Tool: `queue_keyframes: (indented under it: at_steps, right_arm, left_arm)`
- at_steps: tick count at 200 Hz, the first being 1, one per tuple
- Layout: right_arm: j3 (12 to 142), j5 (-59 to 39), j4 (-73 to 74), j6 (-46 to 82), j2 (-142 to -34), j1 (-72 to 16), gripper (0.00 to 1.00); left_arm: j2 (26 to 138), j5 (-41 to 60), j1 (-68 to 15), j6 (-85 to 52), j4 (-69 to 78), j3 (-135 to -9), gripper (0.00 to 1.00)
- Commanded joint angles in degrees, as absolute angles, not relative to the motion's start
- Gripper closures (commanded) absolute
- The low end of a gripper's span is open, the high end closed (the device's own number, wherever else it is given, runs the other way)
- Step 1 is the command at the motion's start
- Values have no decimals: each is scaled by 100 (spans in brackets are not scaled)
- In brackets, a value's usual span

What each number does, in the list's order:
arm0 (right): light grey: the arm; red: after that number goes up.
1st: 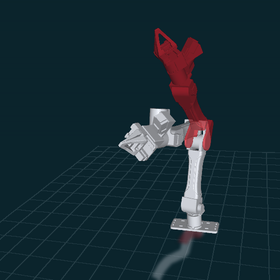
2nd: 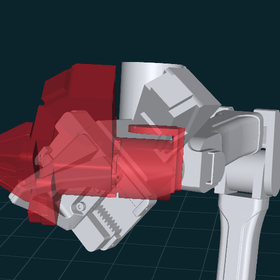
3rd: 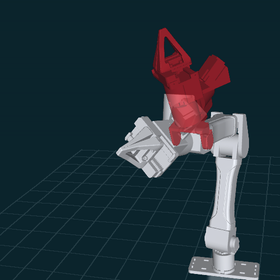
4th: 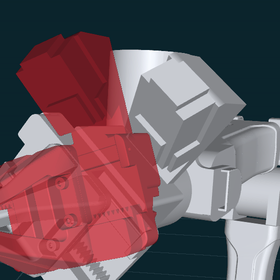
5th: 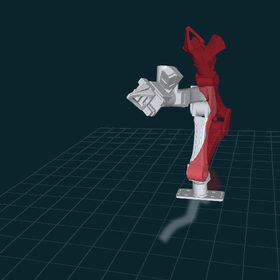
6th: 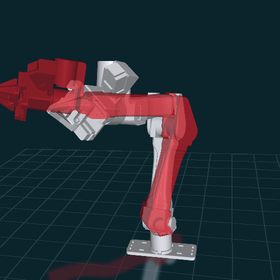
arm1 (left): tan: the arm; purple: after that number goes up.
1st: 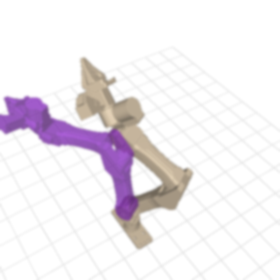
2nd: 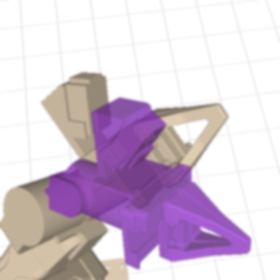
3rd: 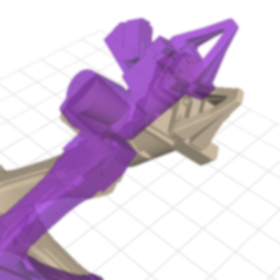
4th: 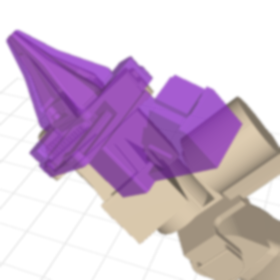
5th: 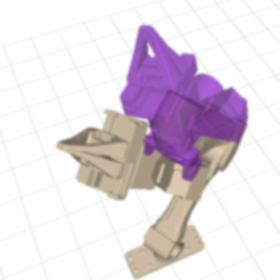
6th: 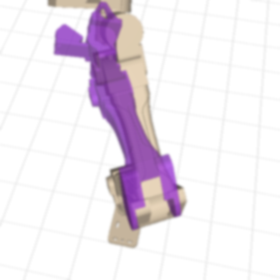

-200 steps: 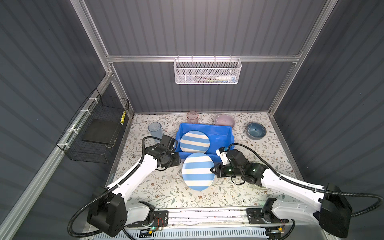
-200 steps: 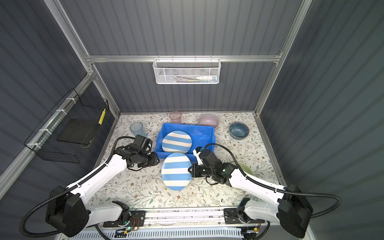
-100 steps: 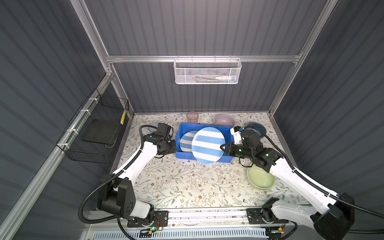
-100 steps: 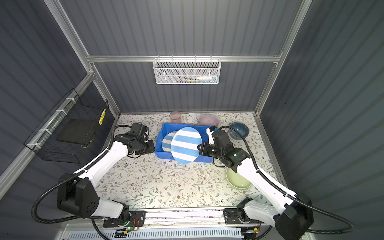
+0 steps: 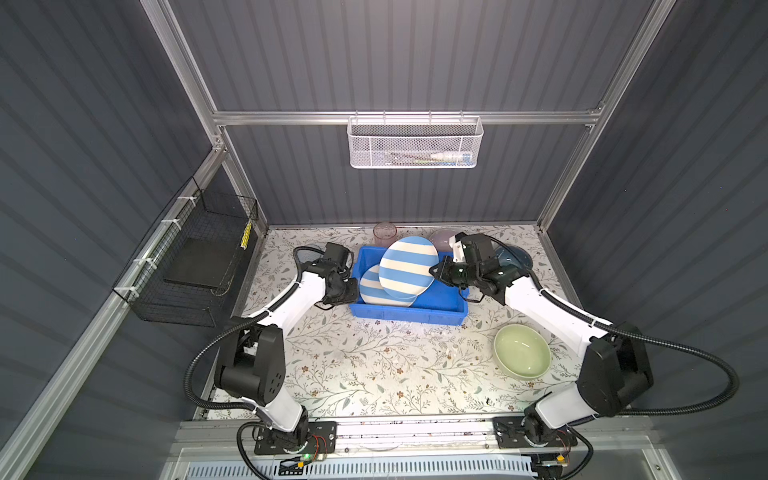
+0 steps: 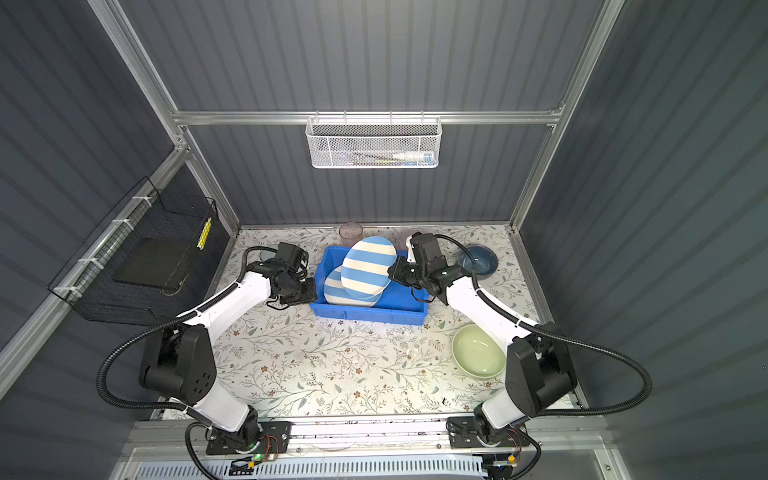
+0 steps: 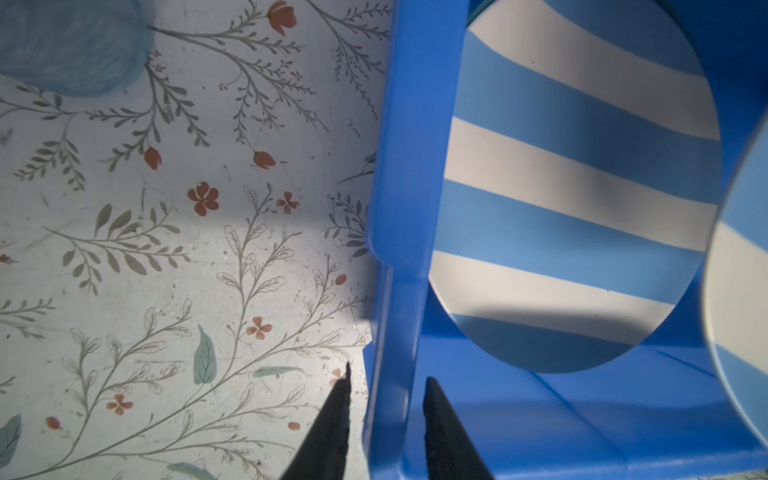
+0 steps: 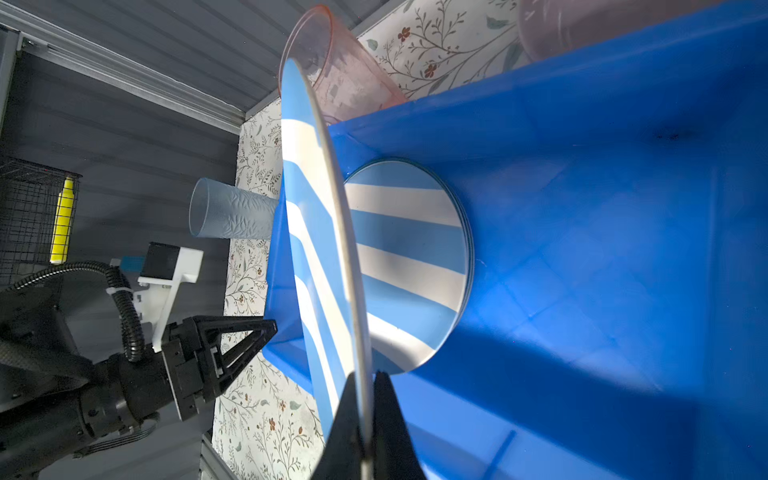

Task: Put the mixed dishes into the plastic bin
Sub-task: 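Lower the striped plate onto the other striped plate and open both grippers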

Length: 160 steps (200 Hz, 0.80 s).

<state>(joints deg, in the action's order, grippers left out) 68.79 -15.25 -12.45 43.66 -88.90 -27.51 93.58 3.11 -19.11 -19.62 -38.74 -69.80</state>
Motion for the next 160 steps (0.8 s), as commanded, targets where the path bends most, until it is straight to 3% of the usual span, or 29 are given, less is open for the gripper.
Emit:
queue_keyframes:
  at_steps: [1,62,160]
  right_arm:
    - [7237,-1821,-948,4398,-9182,-2742,95]
    - [7380,-2589,-644,4474,-9963,-2752,94]
    - [7352,-3051,-315,4620,-10661,-2774,94]
  left_arm:
    - [9445,481,-1898,-1779,-3858,-7163,70]
    - [9517,545,-1898,-1775,-3876,-7207,73]
    - [9503,589,-1898,-1763,-3959,-7181,74]
